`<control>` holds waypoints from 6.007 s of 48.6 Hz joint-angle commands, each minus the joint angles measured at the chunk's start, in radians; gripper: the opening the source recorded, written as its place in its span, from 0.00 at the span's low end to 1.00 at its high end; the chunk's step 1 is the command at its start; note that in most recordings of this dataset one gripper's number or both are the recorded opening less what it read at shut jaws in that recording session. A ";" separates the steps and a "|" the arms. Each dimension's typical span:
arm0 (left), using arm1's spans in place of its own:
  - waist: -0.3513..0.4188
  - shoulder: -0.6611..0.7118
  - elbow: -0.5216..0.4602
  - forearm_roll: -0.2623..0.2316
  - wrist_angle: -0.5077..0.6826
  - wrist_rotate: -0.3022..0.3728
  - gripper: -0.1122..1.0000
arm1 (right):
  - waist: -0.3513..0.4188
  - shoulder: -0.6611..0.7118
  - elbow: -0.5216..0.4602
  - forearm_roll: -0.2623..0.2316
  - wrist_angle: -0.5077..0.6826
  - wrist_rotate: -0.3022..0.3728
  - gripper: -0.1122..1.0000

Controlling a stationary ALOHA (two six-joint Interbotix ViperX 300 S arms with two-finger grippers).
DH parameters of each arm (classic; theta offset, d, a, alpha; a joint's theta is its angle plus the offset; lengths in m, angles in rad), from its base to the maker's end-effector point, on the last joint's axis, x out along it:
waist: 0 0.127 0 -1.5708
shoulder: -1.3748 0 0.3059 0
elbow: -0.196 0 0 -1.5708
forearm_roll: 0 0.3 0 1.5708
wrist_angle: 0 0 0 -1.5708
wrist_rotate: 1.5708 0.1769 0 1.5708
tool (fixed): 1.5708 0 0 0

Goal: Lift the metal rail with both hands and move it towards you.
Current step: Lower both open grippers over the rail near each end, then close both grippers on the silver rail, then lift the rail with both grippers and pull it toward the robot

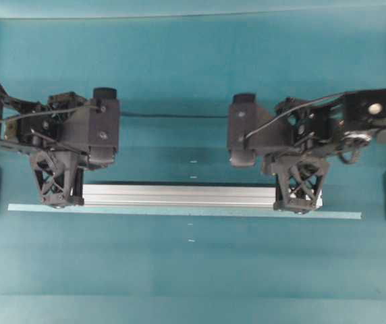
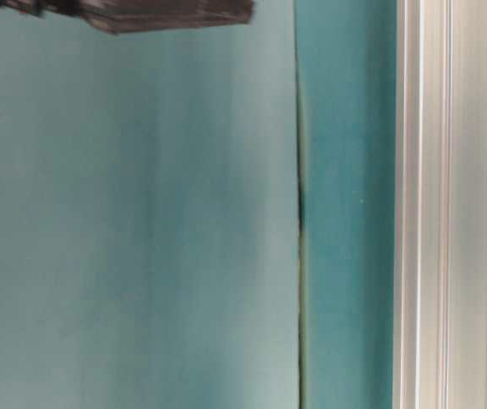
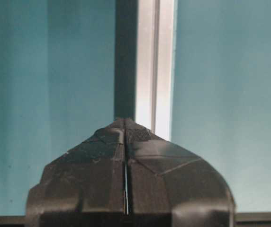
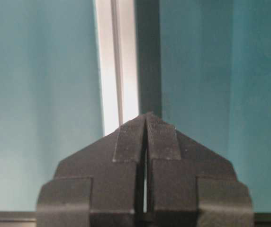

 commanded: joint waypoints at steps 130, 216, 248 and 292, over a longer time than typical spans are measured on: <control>-0.069 0.176 0.224 0.002 -0.341 -0.155 1.00 | 0.060 0.078 0.302 0.021 -0.331 0.040 1.00; -0.069 0.278 0.264 0.002 -0.541 -0.156 0.37 | 0.057 0.166 0.360 0.032 -0.474 0.067 0.44; -0.064 0.192 0.198 0.002 -0.385 -0.166 0.37 | 0.040 0.098 0.291 0.069 -0.348 0.074 0.43; -0.057 -0.028 -0.236 0.002 0.256 -0.166 0.37 | -0.002 -0.101 -0.184 0.072 0.408 0.147 0.43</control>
